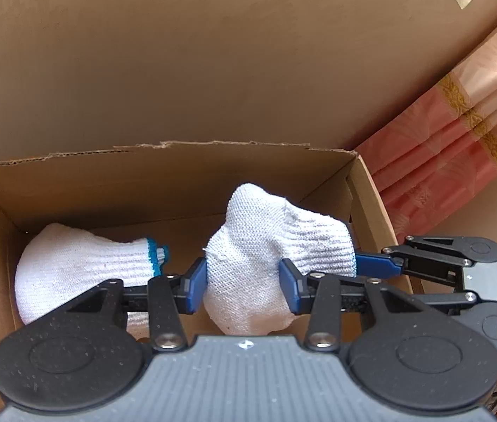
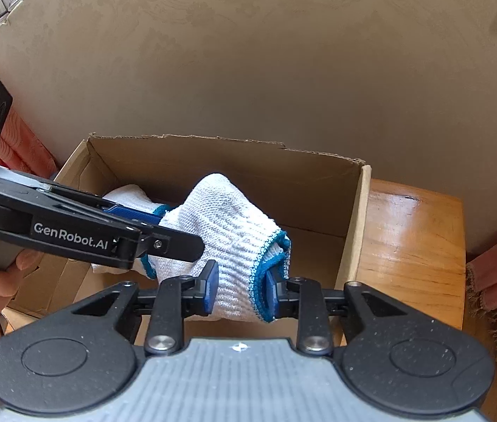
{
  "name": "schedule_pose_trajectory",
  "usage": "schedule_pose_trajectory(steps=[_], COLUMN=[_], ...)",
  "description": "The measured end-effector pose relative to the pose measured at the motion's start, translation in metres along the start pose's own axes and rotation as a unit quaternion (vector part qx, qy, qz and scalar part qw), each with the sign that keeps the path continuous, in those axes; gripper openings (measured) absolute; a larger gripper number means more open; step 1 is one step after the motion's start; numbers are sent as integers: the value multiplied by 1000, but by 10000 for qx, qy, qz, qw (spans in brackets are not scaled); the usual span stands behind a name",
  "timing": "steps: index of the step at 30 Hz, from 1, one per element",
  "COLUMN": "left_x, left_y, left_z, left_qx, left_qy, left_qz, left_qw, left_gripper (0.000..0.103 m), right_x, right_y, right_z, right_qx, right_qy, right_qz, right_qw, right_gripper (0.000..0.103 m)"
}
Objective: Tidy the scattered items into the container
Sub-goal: 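Lower the glove into the box and open both tools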
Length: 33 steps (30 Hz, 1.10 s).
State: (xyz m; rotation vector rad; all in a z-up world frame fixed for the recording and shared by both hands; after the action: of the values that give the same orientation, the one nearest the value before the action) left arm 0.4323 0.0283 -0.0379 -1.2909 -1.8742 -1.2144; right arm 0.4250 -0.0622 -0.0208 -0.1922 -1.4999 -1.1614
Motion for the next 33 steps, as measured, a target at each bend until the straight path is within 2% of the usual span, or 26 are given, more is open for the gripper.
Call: schedule_pose_trajectory(steps=[7,12,16,28,30,33], left_x=[-2,-2,6,42,52,66], left_y=[3,7,8,-1,-5,-13], left_z=[2,7,8,-7,-10,-17], left_qx=[63,121,137,-192,-261,-416], left_qy=[-30,-2,-35,136,177,258], left_qz=[-20,-60,-185,-337,-382,-489], left_qw=[10000,9999,9997,9992,9988,9976], left_gripper=[43,43,44,45,46,53], right_x=[-3,-6,-3,27,37,51], right_y=[1,1,1,4,1,-3], right_z=[5,14,19,32,36,41], right_qx=[273,442,487,541,584,648], right_qy=[-226,-255,-260,-247,-282,-333], right_qz=[5,32,-27,-205,-238,-287], right_qw=[9994,9987,9985,9980,9976,9969], right_gripper=[39,54,59,67,74,74])
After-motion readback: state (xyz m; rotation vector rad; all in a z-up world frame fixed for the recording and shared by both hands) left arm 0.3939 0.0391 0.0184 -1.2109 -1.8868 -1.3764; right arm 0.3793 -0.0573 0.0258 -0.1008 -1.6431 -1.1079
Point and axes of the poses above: each gripper's, at about its wrist camera, not at the fingertips, and x roughly against the way its jaws point, z to its left, y to its top, the point moved 2 cm from there along -x, roughly the way its jaws point, and after that the axes turned 5 degrees about x, right-handed, at the moved point
